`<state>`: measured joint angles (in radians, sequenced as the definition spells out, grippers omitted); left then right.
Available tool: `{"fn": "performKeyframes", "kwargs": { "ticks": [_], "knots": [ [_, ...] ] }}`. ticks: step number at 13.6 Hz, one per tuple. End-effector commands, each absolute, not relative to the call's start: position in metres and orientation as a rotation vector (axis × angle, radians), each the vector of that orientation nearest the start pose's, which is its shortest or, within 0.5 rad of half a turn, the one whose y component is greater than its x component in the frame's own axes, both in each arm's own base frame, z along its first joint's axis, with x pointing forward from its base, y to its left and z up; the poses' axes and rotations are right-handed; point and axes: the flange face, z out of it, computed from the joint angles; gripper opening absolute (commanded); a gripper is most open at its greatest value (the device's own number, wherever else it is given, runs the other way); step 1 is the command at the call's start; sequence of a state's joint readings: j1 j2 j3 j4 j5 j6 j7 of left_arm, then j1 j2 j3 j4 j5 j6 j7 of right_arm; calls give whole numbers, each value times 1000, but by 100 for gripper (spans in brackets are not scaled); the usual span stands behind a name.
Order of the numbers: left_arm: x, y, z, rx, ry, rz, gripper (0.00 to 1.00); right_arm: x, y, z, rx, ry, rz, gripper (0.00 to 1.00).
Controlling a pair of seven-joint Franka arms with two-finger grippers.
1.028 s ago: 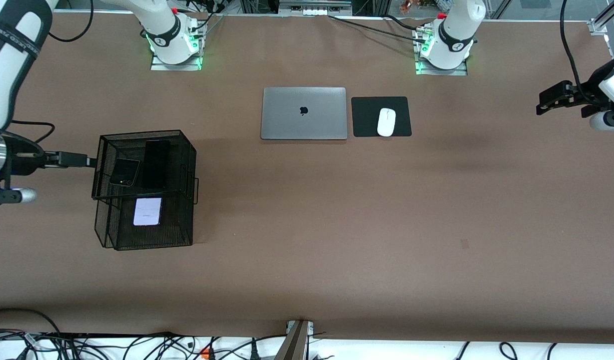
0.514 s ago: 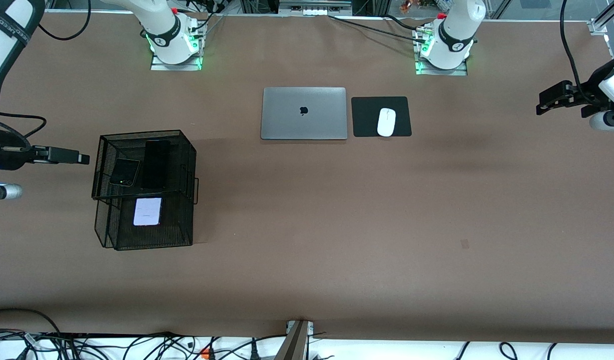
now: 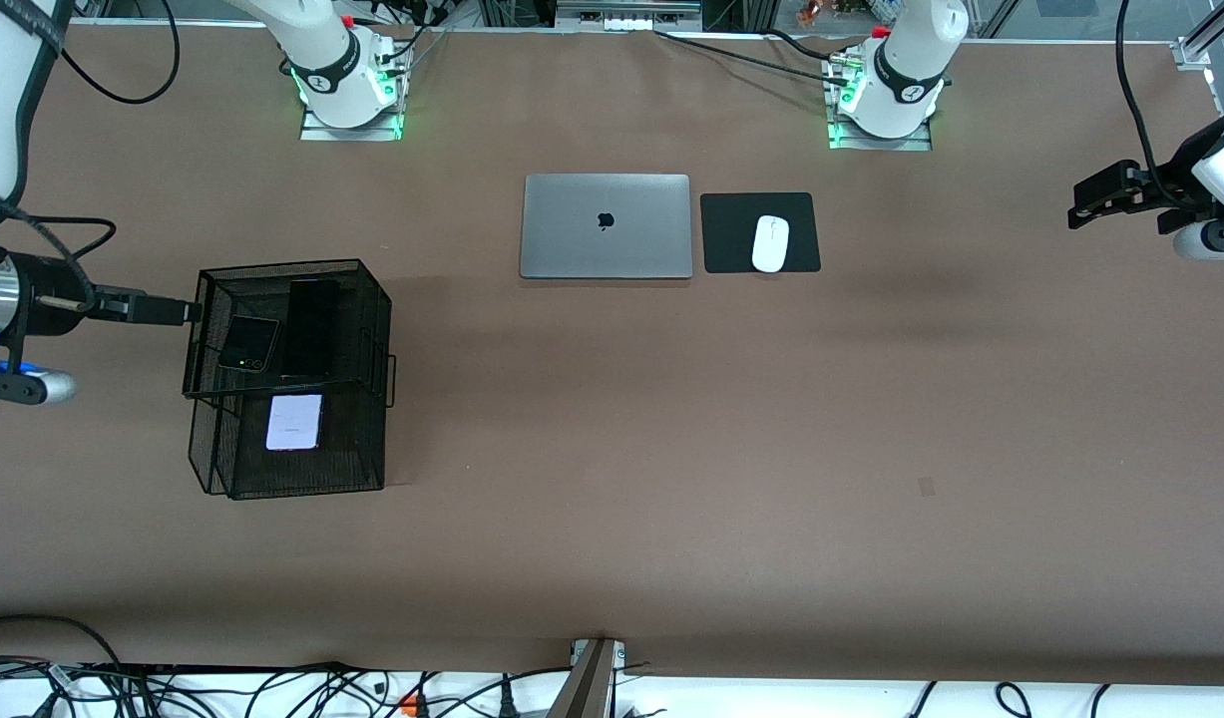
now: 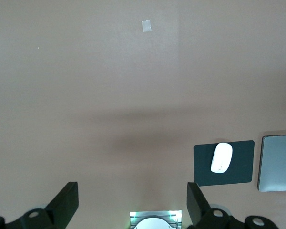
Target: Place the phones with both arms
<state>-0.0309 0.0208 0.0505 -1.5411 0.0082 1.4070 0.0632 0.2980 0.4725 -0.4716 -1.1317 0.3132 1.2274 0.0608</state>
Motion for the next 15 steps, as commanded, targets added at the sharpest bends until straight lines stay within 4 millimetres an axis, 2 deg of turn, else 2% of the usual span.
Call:
{"fn": "performKeyframes", "kwargs": {
  "ticks": [1, 3, 5, 10, 12, 13, 15],
  "knots": [
    [536, 10, 621, -3152, 77, 244, 100, 630, -7, 566, -3022, 242, 442, 99],
    [537, 10, 620, -3152, 77, 246, 100, 617, -21, 568, -3052, 255, 410, 99],
    [537, 11, 620, -3152, 75, 246, 100, 602, -24, 567, -3094, 250, 345, 99],
    [537, 10, 620, -3152, 77, 246, 100, 561, -24, 550, -3133, 243, 126, 99],
    [537, 11, 620, -3152, 77, 246, 100, 554, -21, 538, -3167, 222, 78, 99],
    [537, 11, 620, -3152, 75, 246, 100, 557, -18, 540, -3171, 211, 39, 99],
    [537, 12, 620, -3152, 72, 246, 100, 565, -17, 566, -3200, 192, -31, 100]
  ]
}}
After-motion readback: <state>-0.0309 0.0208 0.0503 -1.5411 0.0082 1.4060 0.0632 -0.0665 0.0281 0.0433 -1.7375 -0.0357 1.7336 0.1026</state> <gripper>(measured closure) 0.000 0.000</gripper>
